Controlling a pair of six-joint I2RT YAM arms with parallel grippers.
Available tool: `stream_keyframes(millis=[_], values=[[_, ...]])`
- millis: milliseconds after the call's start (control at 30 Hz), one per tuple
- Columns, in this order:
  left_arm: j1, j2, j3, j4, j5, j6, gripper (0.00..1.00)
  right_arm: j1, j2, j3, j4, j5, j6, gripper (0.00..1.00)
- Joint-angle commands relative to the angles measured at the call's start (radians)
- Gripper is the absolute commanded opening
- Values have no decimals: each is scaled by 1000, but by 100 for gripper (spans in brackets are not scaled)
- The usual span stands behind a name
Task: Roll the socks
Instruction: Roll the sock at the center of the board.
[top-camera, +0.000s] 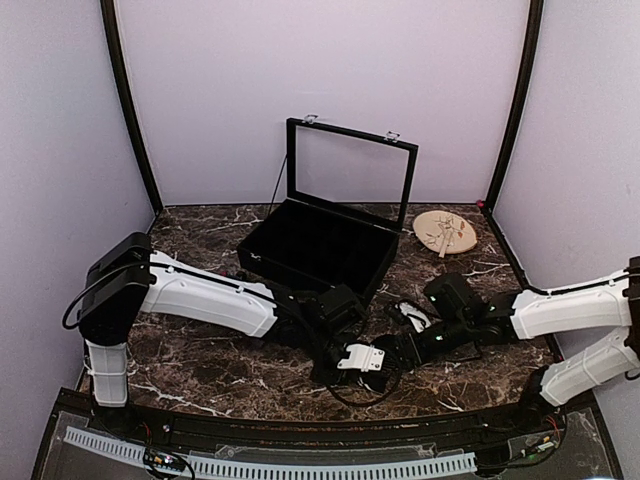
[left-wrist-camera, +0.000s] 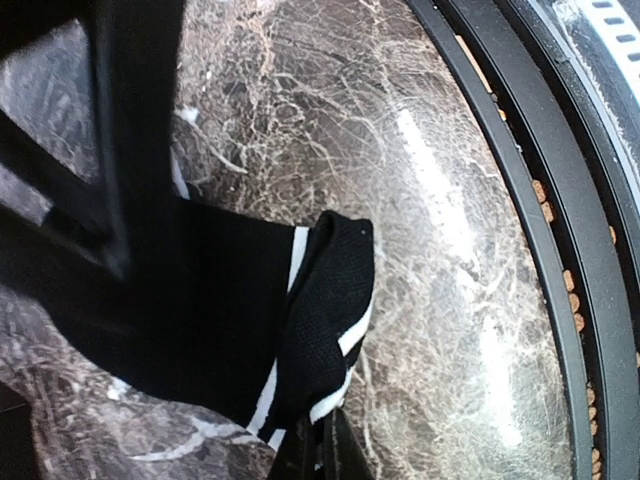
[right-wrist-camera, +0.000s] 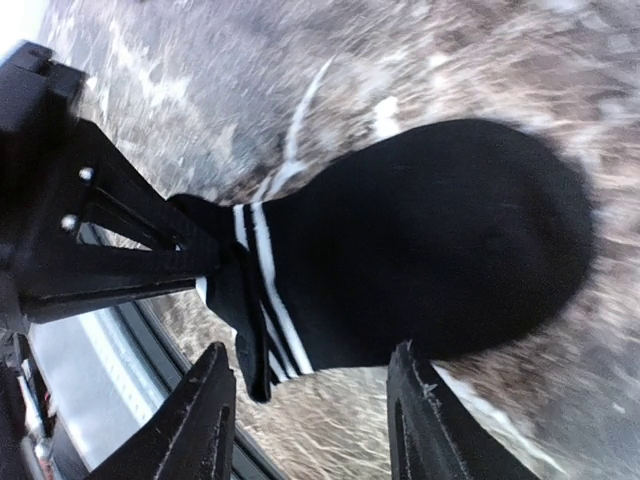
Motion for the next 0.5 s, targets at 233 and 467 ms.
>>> stream_keyframes(millis=[233,467], values=[[45,95,146,-243,198,-87,0,25,-288,-78,-65,305,63,50],[88,142,217,-314,305,-134,0,143,-373,-79,-130,522,90,51]])
